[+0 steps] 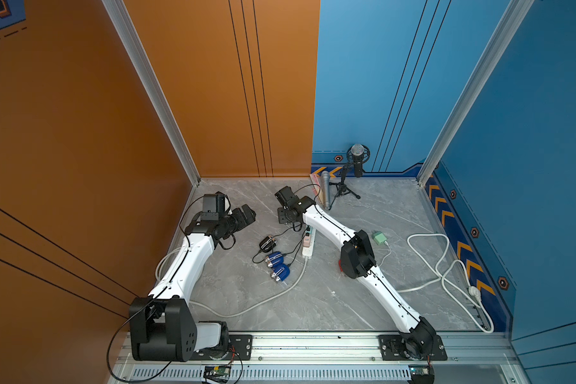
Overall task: Unplug the electric shaver
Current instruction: Place the electric shaver at the center of the board.
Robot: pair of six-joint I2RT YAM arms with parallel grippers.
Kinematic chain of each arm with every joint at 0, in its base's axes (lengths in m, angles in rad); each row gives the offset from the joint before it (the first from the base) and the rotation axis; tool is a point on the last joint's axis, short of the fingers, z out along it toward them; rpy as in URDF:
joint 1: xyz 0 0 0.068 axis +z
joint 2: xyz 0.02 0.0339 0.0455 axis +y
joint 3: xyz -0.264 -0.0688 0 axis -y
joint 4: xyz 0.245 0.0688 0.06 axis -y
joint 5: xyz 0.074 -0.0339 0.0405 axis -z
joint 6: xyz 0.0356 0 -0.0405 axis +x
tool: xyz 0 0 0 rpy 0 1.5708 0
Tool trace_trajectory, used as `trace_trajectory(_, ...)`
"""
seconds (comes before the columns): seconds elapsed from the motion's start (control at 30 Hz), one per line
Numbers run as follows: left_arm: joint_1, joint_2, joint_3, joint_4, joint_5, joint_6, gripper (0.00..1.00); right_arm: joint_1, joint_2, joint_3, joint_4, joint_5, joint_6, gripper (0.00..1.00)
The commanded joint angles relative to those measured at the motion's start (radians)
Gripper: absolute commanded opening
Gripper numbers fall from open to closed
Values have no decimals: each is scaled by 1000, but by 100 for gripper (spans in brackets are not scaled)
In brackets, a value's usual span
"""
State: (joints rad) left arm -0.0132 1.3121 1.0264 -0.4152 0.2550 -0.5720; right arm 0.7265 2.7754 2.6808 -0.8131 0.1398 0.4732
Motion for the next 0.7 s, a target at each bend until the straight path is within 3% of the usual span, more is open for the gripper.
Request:
trace_trajectory(0.0, 8, -24, -24, -16, 20, 2, 99, -10, 18, 33, 21, -16, 18, 63)
trace_trajectory(0.2, -12, -25, -15, -16, 16, -6, 99, -18, -36, 34, 37, -30, 2, 77)
trace_trajectory(0.37, -51, -16, -3, -16, -4, 0, 99, -18, -125, 33, 50, -39, -36, 79)
trace_trajectory(0.5, -84, 12, 52, -16, -17, 3, 99, -18, -290, 8, 47, -24, -111, 79)
trace_trajectory(0.67, -129, 58, 91, -15, -39, 12, 99, -77, -545, -161, 1, 36, -202, 79)
